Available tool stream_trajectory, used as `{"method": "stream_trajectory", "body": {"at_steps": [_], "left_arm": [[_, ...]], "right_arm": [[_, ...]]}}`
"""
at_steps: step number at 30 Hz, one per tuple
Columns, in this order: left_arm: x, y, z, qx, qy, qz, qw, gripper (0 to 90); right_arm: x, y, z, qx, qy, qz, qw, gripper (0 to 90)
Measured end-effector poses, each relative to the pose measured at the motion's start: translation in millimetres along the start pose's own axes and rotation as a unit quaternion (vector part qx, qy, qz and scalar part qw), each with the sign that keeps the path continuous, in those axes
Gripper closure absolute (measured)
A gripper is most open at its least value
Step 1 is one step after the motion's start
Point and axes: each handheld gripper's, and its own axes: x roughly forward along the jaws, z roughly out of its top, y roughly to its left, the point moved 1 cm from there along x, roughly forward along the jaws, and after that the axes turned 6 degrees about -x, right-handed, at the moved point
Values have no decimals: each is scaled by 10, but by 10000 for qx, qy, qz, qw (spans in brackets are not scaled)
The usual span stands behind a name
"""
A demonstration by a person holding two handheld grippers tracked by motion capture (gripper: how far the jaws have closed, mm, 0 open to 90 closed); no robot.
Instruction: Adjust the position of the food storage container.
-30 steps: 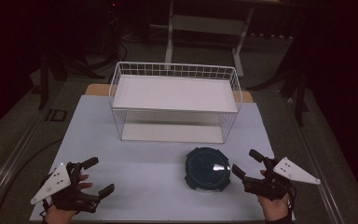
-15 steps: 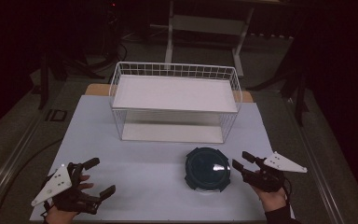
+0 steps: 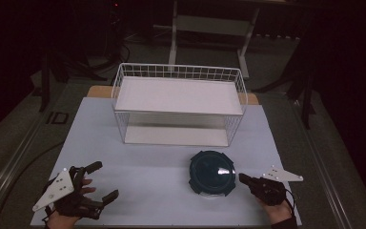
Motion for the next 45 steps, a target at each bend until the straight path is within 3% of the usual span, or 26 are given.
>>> {"method": "stream_trajectory", "body": {"at_steps": [4,8,15,23,24,27,29,31,33,37,42,45], "left_arm": [[5,2,-1,0,5,3,10000,2],[6,3,-2,0,7,4,10000,2],[12,7,-6,7,19,6,10000,2],[29,1,-7,43,48,-5,10000,1],[29,-1,-8,55,58,4,10000,2],[29,-1,-9,49,54,-1,10000,2],[30,2,-9,53,52,9,10000,2],[29,0,-8,59,54,8,10000,2],[25,-4,-7,61,53,11,10000,2],[13,-3,-10,71,51,33,10000,2],[15,-4,-10,85,56,35,9999,2],[19,-5,-11,78,57,35,9999,2]], "right_arm": [[15,41,-24,-133,57,123,9998,899],[43,63,-49,-136,166,207,9996,900],[34,103,-45,-119,124,250,9995,900],[105,200,-4,-116,128,480,9987,900],[135,235,7,-108,121,635,9979,900],[162,273,18,-115,124,748,9971,900],[195,319,30,-112,61,1015,9948,900],[196,327,42,-152,44,988,9950,900],[184,309,81,-203,-19,793,9966,900],[149,208,46,-18,-13,666,9978,900],[198,274,-29,-70,220,973,9950,900],[233,311,-48,-120,295,1030,9942,900]]}}
